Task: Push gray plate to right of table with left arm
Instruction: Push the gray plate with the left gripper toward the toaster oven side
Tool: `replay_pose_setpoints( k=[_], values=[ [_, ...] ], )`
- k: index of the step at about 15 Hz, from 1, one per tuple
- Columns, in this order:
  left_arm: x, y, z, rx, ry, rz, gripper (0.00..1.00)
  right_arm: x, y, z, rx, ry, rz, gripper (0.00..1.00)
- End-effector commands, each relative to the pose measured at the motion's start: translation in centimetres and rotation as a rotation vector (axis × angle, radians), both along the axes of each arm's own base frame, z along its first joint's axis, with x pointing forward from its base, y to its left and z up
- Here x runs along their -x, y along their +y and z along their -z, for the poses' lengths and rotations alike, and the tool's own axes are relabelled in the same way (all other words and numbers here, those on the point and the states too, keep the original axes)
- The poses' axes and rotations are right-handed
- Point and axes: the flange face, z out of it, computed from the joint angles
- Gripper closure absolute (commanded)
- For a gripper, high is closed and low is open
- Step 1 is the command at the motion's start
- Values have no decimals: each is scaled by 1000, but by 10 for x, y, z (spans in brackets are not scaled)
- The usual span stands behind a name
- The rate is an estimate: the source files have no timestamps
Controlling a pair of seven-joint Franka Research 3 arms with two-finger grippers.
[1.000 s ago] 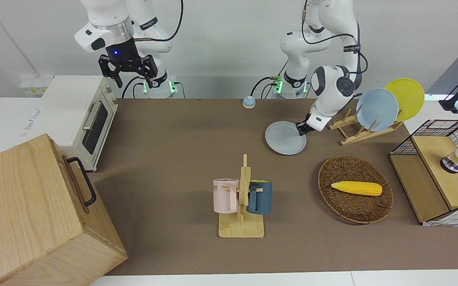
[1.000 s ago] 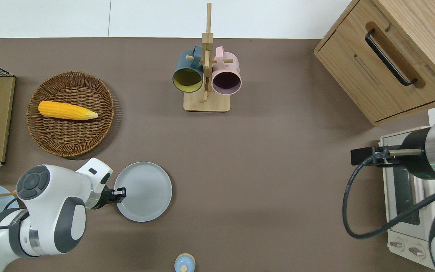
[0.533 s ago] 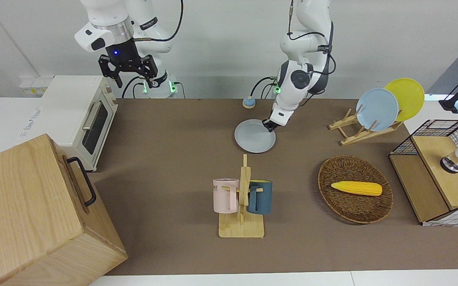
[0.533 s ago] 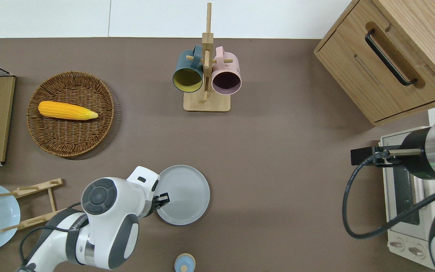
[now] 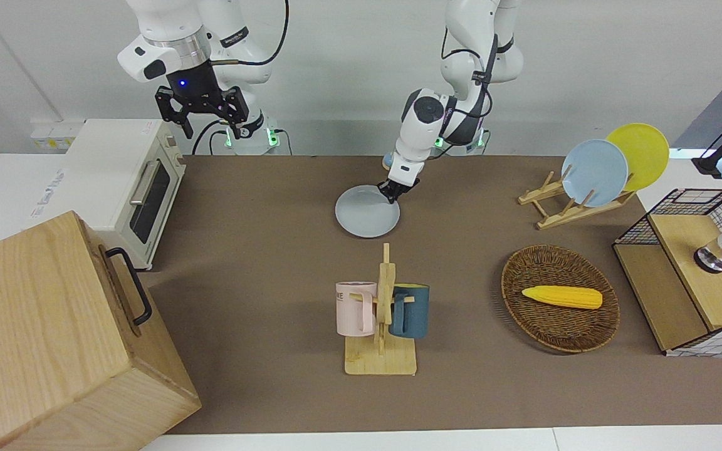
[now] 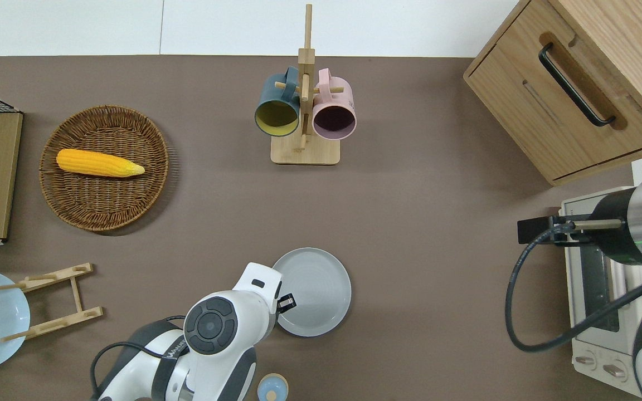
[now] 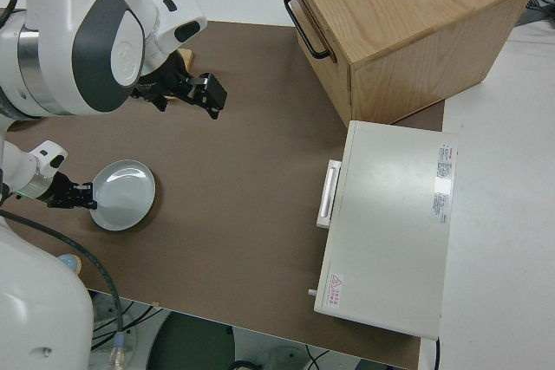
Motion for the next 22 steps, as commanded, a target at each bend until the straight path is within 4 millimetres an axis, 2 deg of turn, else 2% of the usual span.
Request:
replay_pose_setpoints(
  k=[1,3,15,22],
  values=[
    [10,-24,20,38,15,-38,1000,8,0,0,-9,3,21,5],
    [10,-34,24,54,12,-45,1000,8,0,0,-9,3,21,5],
    [10,-85,15,96,6,-91,1000,8,0,0,-9,3,21,5],
    [6,-104,33,116,-15,-86,1000,8,0,0,-9,3,21,5]
  ],
)
